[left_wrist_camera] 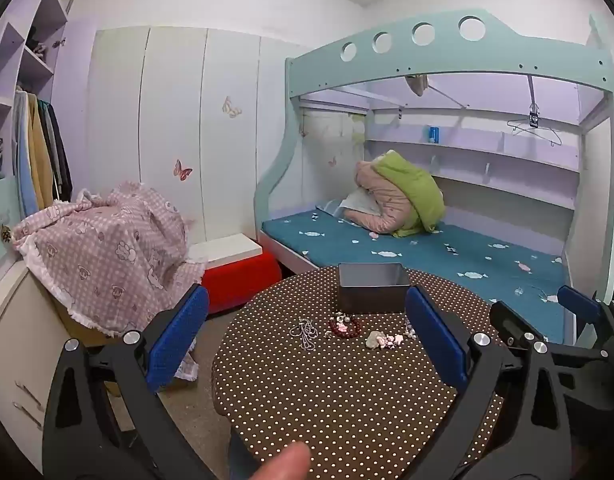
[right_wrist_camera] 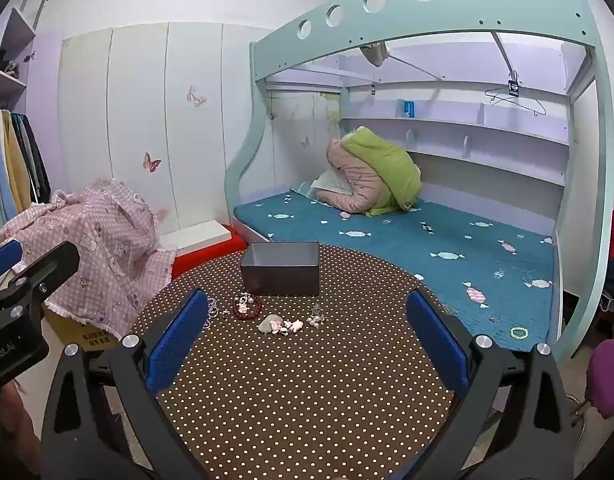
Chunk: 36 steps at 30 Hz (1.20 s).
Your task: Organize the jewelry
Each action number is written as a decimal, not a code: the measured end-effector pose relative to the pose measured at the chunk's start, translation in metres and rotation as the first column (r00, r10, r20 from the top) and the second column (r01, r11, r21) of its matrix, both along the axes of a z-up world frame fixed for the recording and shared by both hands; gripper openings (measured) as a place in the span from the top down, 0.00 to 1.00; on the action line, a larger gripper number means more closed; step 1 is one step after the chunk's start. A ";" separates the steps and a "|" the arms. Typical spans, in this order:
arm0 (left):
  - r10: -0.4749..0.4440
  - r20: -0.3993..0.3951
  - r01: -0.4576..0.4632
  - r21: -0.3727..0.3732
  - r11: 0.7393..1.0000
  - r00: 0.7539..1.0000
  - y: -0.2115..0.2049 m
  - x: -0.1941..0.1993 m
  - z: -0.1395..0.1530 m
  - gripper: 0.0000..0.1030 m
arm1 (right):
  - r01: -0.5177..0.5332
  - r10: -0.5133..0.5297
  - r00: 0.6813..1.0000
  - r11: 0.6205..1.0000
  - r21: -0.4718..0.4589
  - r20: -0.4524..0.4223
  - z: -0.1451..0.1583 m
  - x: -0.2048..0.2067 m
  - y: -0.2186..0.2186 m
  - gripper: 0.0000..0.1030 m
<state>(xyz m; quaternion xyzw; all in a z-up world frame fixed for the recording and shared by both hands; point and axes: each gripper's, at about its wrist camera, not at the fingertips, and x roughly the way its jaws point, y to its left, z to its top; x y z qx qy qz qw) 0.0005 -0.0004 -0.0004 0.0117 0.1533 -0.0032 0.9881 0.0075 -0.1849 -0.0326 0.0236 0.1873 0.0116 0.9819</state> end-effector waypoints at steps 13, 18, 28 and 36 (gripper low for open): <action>-0.011 0.027 0.012 -0.029 1.000 1.000 0.006 -0.009 -0.001 0.05 | 0.010 -0.010 1.000 1.000 -0.010 -0.001 0.007 0.001 0.004 0.07; -0.007 0.023 0.008 -0.031 0.999 1.000 0.004 -0.007 0.001 0.05 | 0.010 -0.009 1.000 1.000 -0.008 0.008 0.010 -0.006 -0.002 0.07; 0.004 0.034 -0.003 -0.040 0.999 0.999 0.010 -0.006 0.004 0.05 | 0.011 -0.010 0.999 1.000 -0.021 0.037 0.019 -0.006 -0.001 0.07; 0.034 0.067 -0.031 -0.053 0.998 0.997 0.021 -0.010 0.009 0.05 | 0.012 -0.010 0.997 0.999 -0.036 0.073 0.030 -0.008 0.001 0.07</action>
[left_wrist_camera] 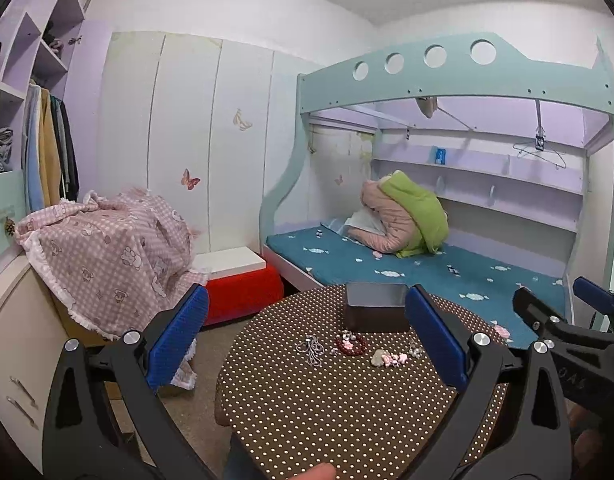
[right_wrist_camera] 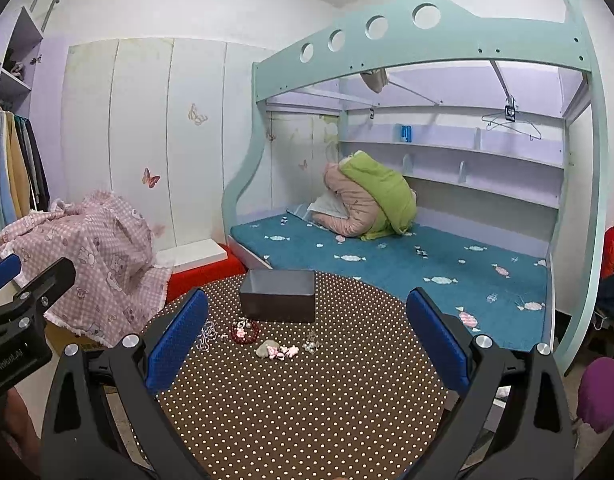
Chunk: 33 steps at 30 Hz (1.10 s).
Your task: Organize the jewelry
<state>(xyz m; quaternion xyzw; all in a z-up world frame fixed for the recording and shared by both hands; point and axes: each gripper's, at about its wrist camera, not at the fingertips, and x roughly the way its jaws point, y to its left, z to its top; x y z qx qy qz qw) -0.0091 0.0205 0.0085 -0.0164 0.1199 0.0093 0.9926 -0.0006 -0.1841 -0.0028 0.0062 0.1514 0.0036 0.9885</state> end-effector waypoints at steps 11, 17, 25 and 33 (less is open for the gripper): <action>0.014 0.016 -0.014 -0.013 1.000 1.000 0.010 0.000 0.006 0.05 | -0.020 0.021 1.000 1.000 -0.024 0.023 0.004 0.002 0.008 0.07; 0.014 0.016 -0.013 -0.009 1.000 1.000 0.010 0.002 0.007 0.05 | -0.028 0.029 0.999 0.999 -0.030 0.031 0.006 0.002 0.011 0.07; 0.013 0.008 -0.013 -0.008 1.000 1.000 0.009 0.005 0.002 0.05 | -0.038 0.039 0.999 0.999 -0.032 0.035 0.004 0.006 0.012 0.07; 0.046 -0.044 -0.045 0.009 0.999 0.998 0.022 0.031 -0.019 0.05 | -0.033 0.033 0.999 0.999 -0.025 -0.007 -0.009 0.031 0.000 0.07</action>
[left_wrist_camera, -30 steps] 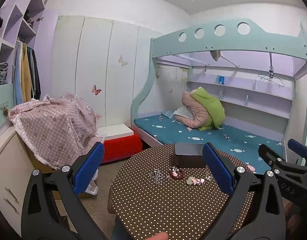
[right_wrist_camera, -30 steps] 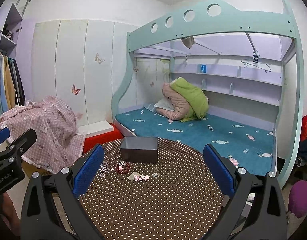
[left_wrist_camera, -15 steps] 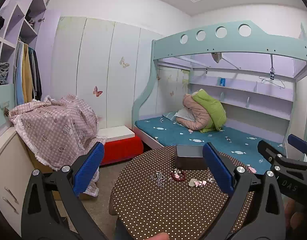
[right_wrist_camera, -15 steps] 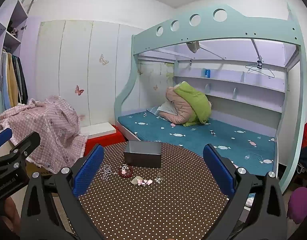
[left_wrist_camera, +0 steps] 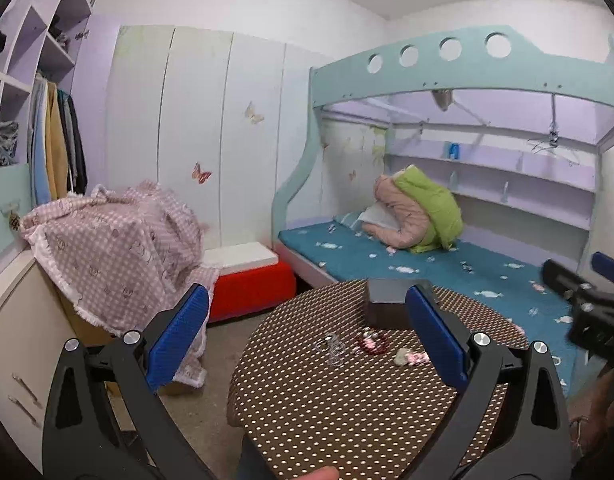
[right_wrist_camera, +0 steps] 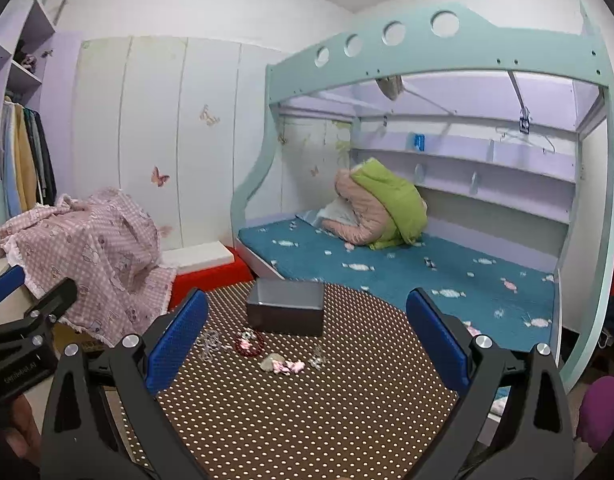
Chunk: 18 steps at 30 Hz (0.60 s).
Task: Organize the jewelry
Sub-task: 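Grasp the silver chain with the left tool while the right tool grasps the pearl earring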
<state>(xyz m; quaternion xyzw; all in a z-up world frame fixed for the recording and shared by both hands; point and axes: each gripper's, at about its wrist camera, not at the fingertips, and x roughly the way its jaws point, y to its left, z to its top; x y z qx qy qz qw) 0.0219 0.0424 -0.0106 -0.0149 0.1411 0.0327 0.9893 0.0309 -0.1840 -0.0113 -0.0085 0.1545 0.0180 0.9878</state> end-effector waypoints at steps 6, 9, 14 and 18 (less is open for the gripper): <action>0.038 -0.101 -0.036 0.019 0.999 0.994 0.013 0.037 -0.038 0.05 | 0.024 -0.024 0.998 1.000 -0.008 -0.066 -0.024 0.027 -0.012 0.07; 0.038 -0.170 -0.031 0.047 0.998 0.985 0.012 0.062 -0.066 0.05 | 0.025 -0.027 0.992 1.000 -0.015 -0.122 -0.042 0.045 -0.015 0.07; 0.024 -0.294 0.006 0.101 0.995 0.956 0.004 0.115 -0.116 0.05 | 0.023 -0.028 0.975 0.999 -0.025 -0.221 -0.077 0.078 -0.020 0.07; 0.019 -0.374 0.027 0.117 0.993 0.927 0.001 0.162 -0.144 0.05 | 0.026 -0.035 0.952 0.999 -0.032 -0.306 -0.102 0.104 -0.025 0.07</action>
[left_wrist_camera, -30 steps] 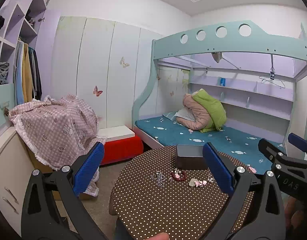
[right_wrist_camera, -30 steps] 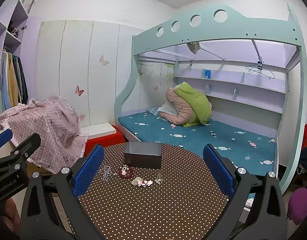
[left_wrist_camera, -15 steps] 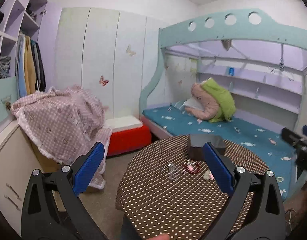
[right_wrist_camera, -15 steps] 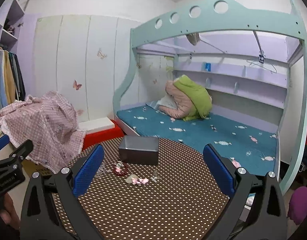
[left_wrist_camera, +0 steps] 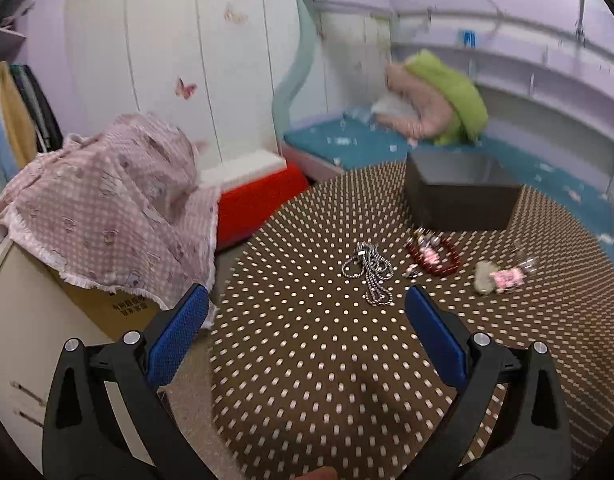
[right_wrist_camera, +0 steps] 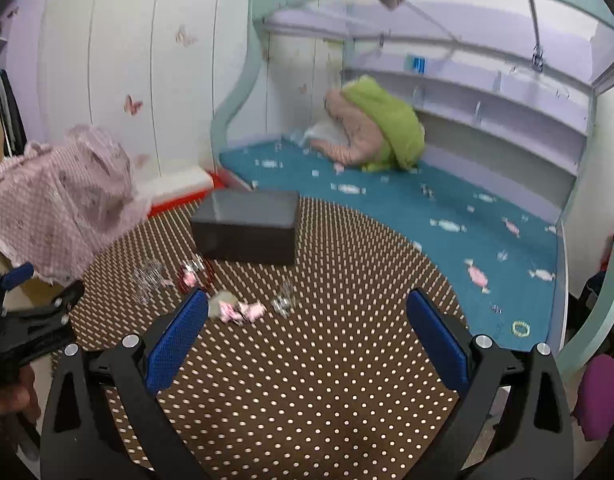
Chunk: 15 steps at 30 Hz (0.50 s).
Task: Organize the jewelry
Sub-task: 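Grasp the silver chain with the left tool while the right tool grasps the pearl earring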
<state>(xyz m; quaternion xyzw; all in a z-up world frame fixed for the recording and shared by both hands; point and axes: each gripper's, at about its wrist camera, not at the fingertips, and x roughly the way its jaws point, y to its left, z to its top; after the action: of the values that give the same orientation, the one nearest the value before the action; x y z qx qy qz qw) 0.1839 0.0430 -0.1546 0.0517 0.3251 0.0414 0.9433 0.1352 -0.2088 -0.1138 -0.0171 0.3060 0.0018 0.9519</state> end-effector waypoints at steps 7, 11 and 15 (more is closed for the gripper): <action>-0.009 -0.113 0.011 0.019 1.000 0.994 -0.002 0.069 -0.026 0.05 | 0.012 -0.011 0.992 1.000 0.011 -0.125 -0.028 0.033 -0.009 0.07; -0.005 -0.180 0.007 0.012 1.000 0.984 0.002 0.102 -0.037 0.05 | 0.011 -0.009 0.986 1.000 0.009 -0.169 -0.033 0.047 -0.011 0.07; -0.007 -0.227 0.008 0.005 1.000 0.974 0.000 0.121 -0.049 0.05 | 0.013 -0.011 0.978 1.000 0.009 -0.206 -0.037 0.064 -0.015 0.07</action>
<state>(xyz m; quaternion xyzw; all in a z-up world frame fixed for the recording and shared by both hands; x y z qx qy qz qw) 0.3046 0.0429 -0.2032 0.0602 0.4305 0.0327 0.9000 0.1993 -0.2239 -0.1512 -0.0101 0.4031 -0.0004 0.9151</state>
